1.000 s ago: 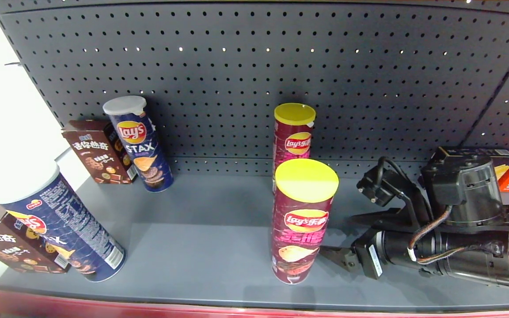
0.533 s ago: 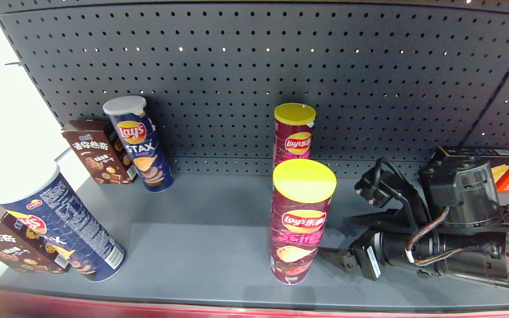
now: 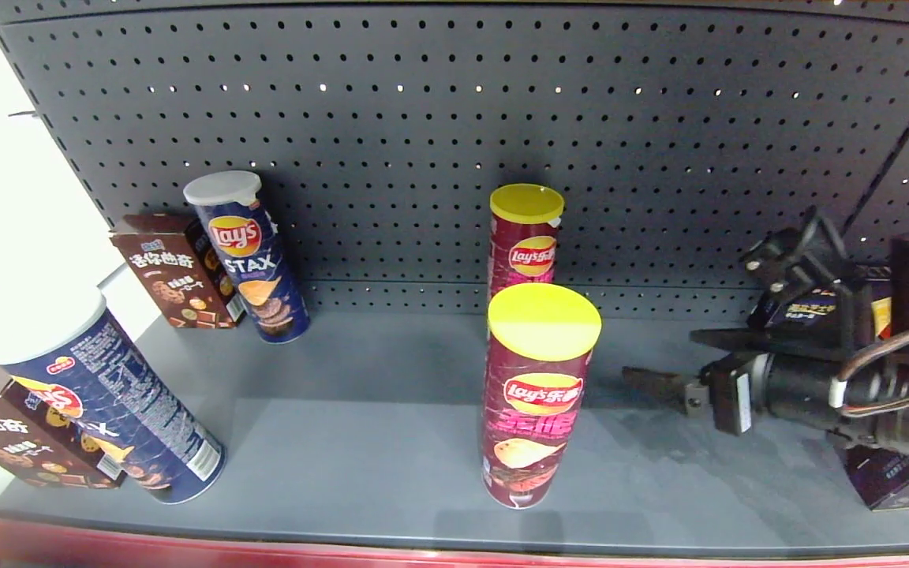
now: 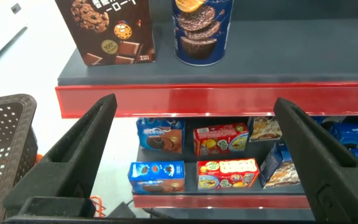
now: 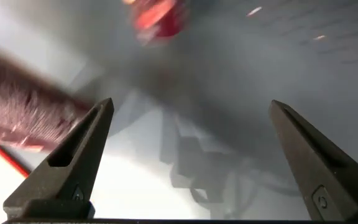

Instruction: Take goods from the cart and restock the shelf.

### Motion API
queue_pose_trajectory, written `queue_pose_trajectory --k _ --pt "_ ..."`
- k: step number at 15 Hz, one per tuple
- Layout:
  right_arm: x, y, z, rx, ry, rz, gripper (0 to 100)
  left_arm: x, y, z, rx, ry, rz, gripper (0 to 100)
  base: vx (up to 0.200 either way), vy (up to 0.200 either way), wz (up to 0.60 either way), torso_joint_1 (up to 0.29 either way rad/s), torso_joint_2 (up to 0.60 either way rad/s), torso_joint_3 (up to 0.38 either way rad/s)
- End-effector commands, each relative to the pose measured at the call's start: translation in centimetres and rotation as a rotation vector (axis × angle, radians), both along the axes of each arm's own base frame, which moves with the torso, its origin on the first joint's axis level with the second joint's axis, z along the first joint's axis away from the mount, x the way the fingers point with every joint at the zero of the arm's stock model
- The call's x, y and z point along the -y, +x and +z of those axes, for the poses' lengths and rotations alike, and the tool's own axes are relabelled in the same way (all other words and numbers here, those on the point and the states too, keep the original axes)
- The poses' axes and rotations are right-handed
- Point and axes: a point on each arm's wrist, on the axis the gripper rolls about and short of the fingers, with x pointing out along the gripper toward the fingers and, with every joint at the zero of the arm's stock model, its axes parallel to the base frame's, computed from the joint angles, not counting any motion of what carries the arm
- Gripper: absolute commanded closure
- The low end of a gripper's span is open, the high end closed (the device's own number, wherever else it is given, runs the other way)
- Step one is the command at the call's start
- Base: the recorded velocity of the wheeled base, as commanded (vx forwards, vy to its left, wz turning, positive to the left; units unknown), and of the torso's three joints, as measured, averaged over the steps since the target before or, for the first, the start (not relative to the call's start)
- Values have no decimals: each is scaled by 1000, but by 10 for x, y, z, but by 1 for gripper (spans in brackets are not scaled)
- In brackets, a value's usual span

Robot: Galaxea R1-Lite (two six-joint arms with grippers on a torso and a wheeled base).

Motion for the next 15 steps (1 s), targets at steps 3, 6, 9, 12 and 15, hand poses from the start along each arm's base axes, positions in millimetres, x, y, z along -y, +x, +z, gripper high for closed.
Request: queue_pose_trajectory --k 3,6,9,12,15 --pt "91 -90 22 262 101 -282 0 0 0 0 -2 0 0 0 0 0 0 0 0 0" --pt "111 -156 -14 382 116 -399 0 0 0 0 -2 0 0 0 0 0 0 0 0 0" --pt "115 -187 -38 480 62 -478 0 0 0 0 -2 3 -1 0 0 0 0 0 0 0" --pt "116 -211 -69 493 46 -506 0 0 0 0 -2 3 -1 0 0 0 0 0 0 0" --pt "116 -224 -133 348 37 -527 0 0 0 0 -2 3 -1 0 0 0 0 0 0 0"
